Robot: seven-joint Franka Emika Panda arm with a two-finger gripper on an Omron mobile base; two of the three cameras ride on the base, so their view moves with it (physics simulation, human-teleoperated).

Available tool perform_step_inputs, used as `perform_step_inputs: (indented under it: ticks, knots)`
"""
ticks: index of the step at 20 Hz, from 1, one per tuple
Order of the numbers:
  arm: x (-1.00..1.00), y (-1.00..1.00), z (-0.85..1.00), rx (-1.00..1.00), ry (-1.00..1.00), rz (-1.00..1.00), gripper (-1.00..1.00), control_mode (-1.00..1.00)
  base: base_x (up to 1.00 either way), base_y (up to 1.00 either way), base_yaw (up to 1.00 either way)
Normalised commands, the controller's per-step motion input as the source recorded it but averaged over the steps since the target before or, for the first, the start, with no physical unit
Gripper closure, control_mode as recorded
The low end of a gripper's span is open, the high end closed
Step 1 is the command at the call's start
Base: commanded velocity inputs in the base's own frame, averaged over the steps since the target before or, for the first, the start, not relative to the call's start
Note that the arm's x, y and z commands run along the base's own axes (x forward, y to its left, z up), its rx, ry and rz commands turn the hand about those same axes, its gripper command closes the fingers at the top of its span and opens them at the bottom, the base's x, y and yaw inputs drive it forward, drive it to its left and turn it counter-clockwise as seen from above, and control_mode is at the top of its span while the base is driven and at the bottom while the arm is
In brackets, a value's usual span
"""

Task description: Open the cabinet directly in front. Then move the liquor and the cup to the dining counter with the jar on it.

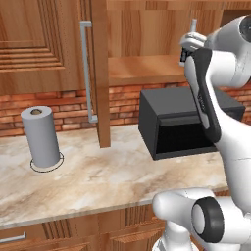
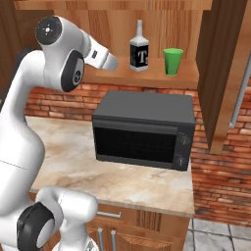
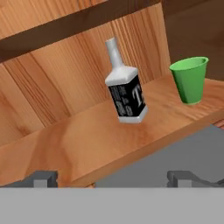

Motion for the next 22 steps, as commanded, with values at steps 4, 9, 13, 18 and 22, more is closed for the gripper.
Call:
perform_step_inputs:
  ticks: [4,9,13,18,22]
  knots:
    - [0.17,-0.40,0.28,-0.08,-0.07,-0.11,-1.00,-1.00,0.00,0.00,0.00]
    - [0.18,-0.37,0.12,-0.07,-0.08,-0.07,-1.00,-1.00,0.00,0.00,0.00]
    - [0.18,-0.18,0.00,-0.06,-0.11,-0.02,-1.00,-1.00,0.00,0.00,0.00]
    - [0.05,-0.02,0.00,-0.07,-0.12,0.00,-1.00,-1.00,0.00,0.00,0.00]
    - [0.08,0.00,0.04,-0.03,-0.03,0.00,-1.00,-1.00,0.00,0.00,0.00]
